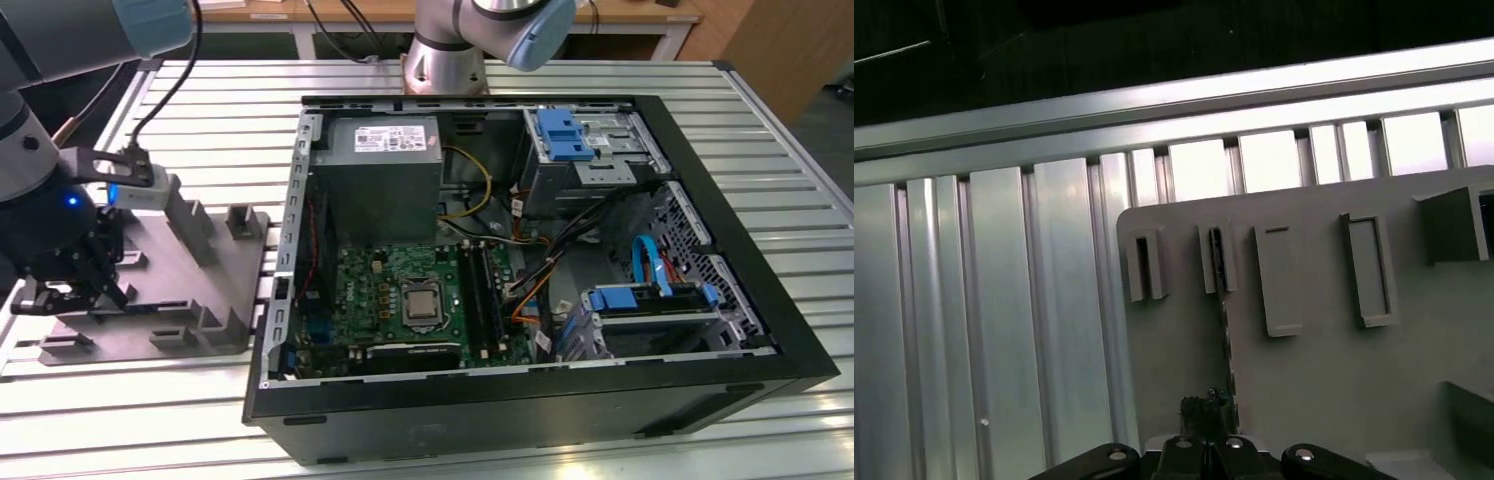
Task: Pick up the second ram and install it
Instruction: 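Pick up the second ram and move it above second insertion slot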
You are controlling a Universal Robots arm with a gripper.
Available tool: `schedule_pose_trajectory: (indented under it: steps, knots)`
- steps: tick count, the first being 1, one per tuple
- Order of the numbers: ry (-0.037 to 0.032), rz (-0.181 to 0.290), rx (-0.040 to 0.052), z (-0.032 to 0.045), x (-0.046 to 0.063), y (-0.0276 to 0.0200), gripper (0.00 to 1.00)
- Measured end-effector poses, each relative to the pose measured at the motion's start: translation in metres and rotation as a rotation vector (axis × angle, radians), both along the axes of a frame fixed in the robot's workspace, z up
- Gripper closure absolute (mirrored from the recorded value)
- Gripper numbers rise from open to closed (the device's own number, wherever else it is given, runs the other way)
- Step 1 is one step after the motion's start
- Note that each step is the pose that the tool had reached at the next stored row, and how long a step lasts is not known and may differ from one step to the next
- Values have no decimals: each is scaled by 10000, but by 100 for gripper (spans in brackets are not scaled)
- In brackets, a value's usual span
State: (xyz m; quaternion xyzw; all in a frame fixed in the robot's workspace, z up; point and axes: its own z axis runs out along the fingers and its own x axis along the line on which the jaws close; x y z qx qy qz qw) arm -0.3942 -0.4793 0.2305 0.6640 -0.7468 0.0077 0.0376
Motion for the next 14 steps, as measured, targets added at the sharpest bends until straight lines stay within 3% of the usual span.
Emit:
schedule_pose_trajectory:
  steps: [14]
  knots:
    - [0,1038,0,0,0,0,89]
